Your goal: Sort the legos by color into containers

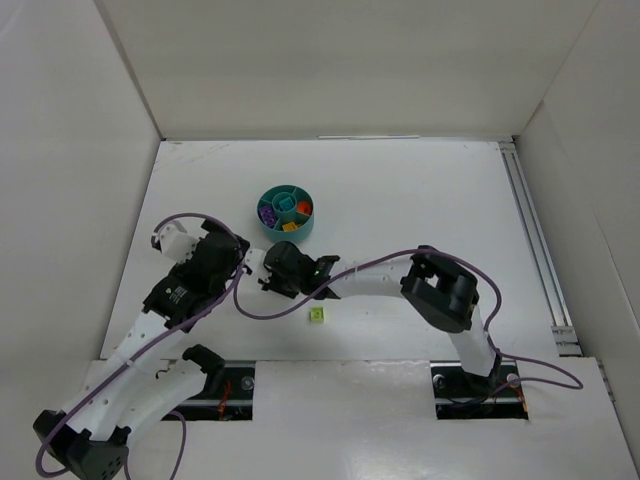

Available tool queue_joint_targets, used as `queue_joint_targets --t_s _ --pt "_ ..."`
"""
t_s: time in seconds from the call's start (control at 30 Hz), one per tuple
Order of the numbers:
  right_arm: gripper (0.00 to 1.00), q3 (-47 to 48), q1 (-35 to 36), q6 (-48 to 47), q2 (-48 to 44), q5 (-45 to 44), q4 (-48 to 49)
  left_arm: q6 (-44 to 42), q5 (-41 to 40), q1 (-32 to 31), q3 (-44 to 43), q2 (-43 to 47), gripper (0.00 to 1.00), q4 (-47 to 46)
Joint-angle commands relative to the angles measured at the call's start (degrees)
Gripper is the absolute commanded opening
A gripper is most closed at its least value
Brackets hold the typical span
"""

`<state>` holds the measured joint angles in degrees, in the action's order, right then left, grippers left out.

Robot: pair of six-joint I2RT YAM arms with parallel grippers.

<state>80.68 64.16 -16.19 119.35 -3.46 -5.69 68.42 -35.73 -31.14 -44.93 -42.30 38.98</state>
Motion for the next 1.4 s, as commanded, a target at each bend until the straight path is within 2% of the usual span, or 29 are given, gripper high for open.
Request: queue_joint_targets --t_s 0.0,0.3,0.5,0.57,0.7,0.77,0.9,0.97,1.07,1.37 --pt "0.14 -0.6 0.0 -0.9 -4.2 0.6 0.2 -0.3 -2.5 -0.3 -3.1 0.3 1.00 -0.9" --pt "0.12 -2.4 -1.9 -1.4 -9.9 -0.6 0.2 -0.3 -3.6 -0.3 -4.7 0.8 1.00 -0.9" --pt "0.12 -5.1 -6.7 -3.1 -14.3 3.7 2.3 -0.3 -4.1 -0.3 -5.3 -0.2 1.00 -1.5" --pt "0.16 -5.1 -6.7 -5.3 -14.3 4.9 2.8 -0.3 -4.6 -0.3 -5.3 -0.8 1.00 -1.5" --pt "0.23 -2.0 -6.7 -6.6 -10.2 12.2 2.8 0.8 -6.5 0.2 -5.3 -2.6 1.00 -1.5" --pt "0.27 0.2 -6.7 -6.6 -7.3 12.8 3.3 2.1 -6.6 2.6 -5.8 -4.7 1.00 -0.7" --pt "0.35 3.3 -6.7 -6.6 -4.2 13.4 3.3 -1.8 -1.8 10.4 -6.3 -8.4 1.00 -1.4" --pt "0.40 4.5 -6.7 -6.6 -3.1 12.5 3.3 -4.6 3.4 12.8 -5.1 -8.9 1.00 -5.4" --pt "0.41 6.2 -6.7 -6.6 -0.8 11.5 3.3 -6.3 7.2 16.5 -3.5 -8.9 1.00 -7.8" --pt "0.44 11.0 -6.7 -6.6 4.8 9.0 1.6 -6.8 7.2 17.1 -1.9 -6.0 1.00 -7.8"
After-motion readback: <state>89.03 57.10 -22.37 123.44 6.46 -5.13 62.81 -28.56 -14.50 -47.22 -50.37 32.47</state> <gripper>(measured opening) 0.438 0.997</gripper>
